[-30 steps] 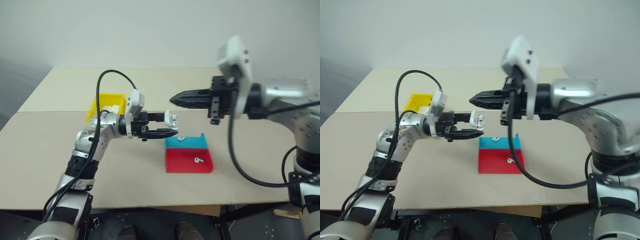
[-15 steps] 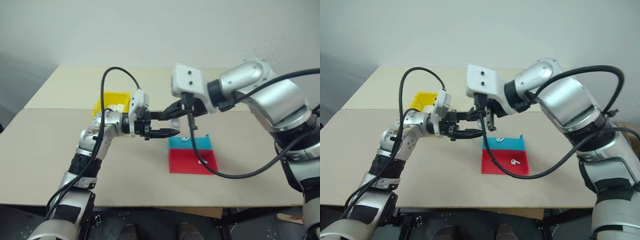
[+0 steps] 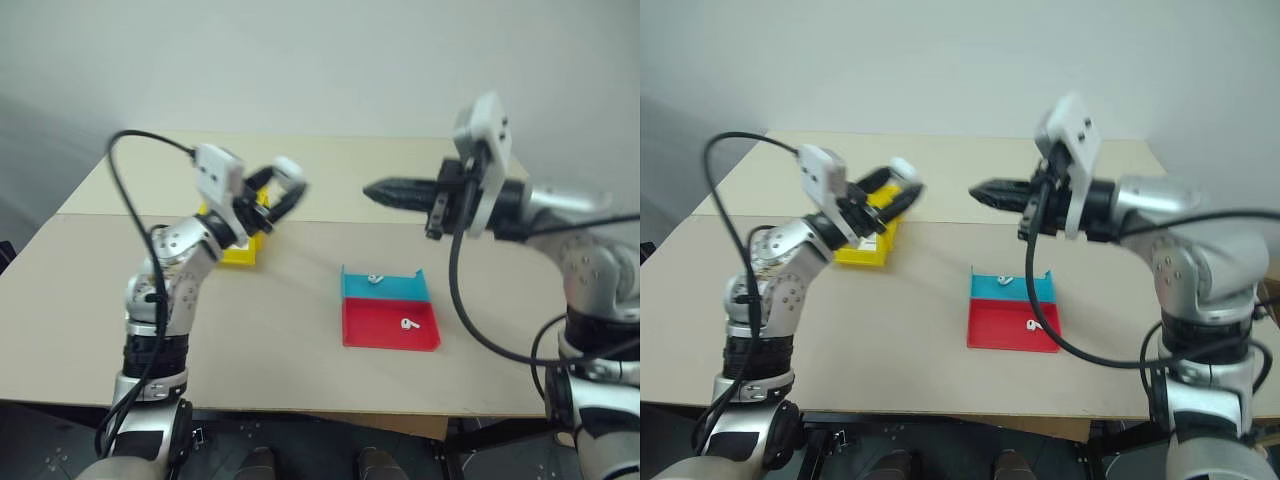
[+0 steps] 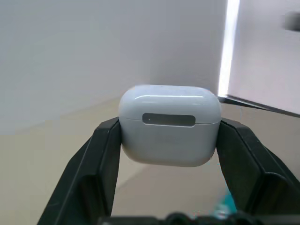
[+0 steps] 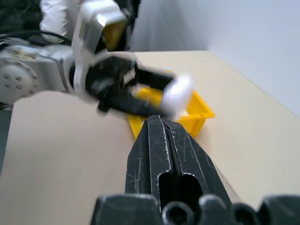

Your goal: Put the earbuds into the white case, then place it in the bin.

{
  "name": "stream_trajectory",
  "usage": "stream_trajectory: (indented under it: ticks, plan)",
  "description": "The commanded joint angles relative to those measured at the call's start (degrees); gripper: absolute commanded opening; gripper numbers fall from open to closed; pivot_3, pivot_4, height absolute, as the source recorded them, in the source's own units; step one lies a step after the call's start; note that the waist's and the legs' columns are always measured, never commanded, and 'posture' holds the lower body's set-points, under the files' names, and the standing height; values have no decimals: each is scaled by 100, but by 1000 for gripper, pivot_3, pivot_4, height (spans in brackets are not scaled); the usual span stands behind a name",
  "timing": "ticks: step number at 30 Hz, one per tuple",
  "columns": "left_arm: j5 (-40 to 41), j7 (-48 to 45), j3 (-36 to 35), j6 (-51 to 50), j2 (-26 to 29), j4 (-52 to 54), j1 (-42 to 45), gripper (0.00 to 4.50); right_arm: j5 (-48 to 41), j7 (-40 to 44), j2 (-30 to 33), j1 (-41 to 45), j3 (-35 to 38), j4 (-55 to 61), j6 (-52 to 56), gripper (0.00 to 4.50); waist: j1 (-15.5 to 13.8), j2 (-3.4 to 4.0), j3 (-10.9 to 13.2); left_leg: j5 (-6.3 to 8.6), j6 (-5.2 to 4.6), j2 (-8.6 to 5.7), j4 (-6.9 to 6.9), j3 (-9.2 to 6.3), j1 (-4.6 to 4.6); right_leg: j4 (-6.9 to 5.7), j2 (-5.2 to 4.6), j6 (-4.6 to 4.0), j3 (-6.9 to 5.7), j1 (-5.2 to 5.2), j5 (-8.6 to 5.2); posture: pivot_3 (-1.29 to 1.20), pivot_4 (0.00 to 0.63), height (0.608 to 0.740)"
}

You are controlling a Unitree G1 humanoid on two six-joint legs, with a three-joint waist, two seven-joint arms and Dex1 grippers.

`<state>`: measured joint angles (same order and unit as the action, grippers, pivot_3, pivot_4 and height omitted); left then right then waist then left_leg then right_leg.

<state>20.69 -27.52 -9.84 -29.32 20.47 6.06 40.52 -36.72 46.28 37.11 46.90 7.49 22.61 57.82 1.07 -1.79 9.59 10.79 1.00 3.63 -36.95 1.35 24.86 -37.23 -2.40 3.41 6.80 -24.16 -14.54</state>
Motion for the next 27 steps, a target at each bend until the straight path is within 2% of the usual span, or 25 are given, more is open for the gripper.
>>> stream_trajectory:
  ticks: [1, 3, 11, 14, 16, 21, 24, 27]
  plan:
    - [-547, 1400, -366, -384, -28, -61, 213, 2766, -308, -500, -145, -380, 261, 698, 163, 17, 22, 0, 0, 0, 0, -1, 0, 0, 0, 0, 0, 0, 3, -2, 2, 0, 150, 740]
    - [-806, 1745, -308, -585, 47, -566, 383, 2766, -444, -727, -285, -519, 259, 834, 250, 17, 12, 0, 0, -1, 1, -2, 1, 1, -4, -5, 1, -1, 3, -3, 4, 0, 150, 740]
    - [-1558, 2137, 141, 288, -33, -3496, 1243, 2766, -745, -1107, -346, -507, 156, 889, 273, 17, -28, 0, 0, -2, 2, -8, 4, 1, -2, 13, 0, 1, -1, 3, 7, 0, 150, 740]
    - [-1671, 2211, 168, 582, -41, -4447, 1610, 3779, -811, -1146, -327, -575, 144, 857, 227, 0, -28, -1, 0, -2, 2, -8, 5, 1, 13, 17, 0, 2, -3, -7, 7, 0, 150, 740]
    - [-1759, 2211, 211, 886, 30, -4603, 1637, 4449, -822, -1189, -323, -622, 126, 866, 190, 0, -19, 0, 0, -2, 2, -8, 5, 1, 19, 18, 0, 2, -4, -11, 7, 0, 150, 740]
    - [-1441, 1658, 21, 1035, 315, -3612, 1231, 4482, -819, -1273, -353, -952, 263, 906, -16, 0, 32, 0, 0, -2, 3, -6, 6, 1, 15, 10, 0, 1, -3, -12, 8, 0, 150, 740]
    - [-1012, 1104, -165, 724, 577, -2328, 708, 4482, -655, -1306, -395, -1347, 317, 995, -424, 0, 35, 0, 0, -2, 3, -5, 8, 1, 17, 12, 0, 1, -3, -12, 8, 0, 150, 740]
    - [-280, 83, -286, 137, 1178, -396, -219, 4482, -562, -1230, -389, -1831, 396, 1037, -831, 0, 55, 0, 0, -2, 4, -3, 9, 1, 20, 12, 0, 1, -3, -14, 7, 0, 150, 740]
